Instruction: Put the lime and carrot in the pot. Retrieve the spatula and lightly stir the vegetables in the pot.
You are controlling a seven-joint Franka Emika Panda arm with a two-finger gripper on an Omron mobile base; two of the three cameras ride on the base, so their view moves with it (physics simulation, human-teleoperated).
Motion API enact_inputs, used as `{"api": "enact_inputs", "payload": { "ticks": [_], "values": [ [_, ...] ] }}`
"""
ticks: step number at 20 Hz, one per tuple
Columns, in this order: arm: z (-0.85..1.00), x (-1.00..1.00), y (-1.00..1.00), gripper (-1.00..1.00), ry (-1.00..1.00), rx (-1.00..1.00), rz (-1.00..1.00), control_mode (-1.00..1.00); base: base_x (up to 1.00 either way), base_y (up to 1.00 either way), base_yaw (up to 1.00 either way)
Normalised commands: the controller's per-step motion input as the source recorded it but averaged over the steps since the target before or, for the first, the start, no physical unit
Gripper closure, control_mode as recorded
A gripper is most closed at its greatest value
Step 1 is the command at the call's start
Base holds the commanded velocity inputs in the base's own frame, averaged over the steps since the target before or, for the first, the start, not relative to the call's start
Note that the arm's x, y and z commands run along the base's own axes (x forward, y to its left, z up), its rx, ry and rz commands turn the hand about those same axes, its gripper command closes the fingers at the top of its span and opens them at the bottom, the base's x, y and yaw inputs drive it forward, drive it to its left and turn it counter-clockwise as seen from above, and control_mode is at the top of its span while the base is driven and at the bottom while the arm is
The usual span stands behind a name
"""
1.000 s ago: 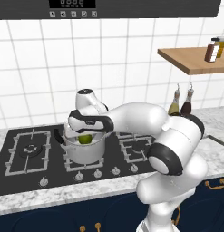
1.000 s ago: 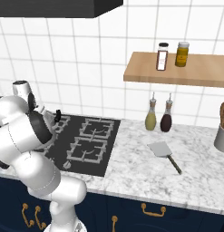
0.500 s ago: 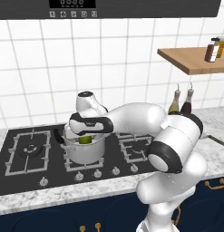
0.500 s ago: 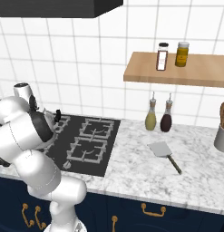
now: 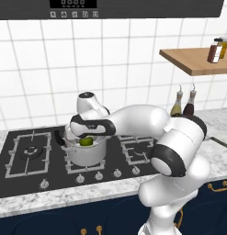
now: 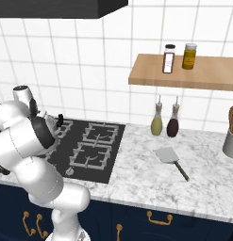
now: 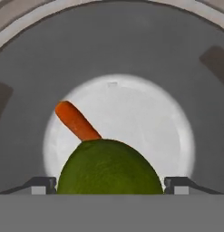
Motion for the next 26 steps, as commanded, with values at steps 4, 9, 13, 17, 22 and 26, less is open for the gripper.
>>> {"api": "enact_inputs", "payload": {
  "ticks": [4,9,13,17,22,26],
  "values": [
    [0.24,-0.04,0.00,-1.00,-0.15,0.00,0.00,-1.00,0.00,0.00,0.00],
    [0.40,-0.09,0.00,-1.00,-0.17,0.01,0.00,-1.00,0.00,0.00,0.00],
    [0.54,-0.42,-0.31,-1.00,-0.16,0.07,0.00,-1.00,0.00,0.00,0.00],
    [0.53,-0.60,-0.42,-1.00,-0.01,0.01,0.00,-1.00,0.00,0.00,0.00],
    [0.48,-0.59,-0.51,-1.00,0.00,0.00,0.00,-1.00,0.00,0.00,0.00],
    [0.27,-0.43,-0.44,-1.00,0.00,0.00,0.00,-1.00,0.00,0.00,0.00]
  ]
}}
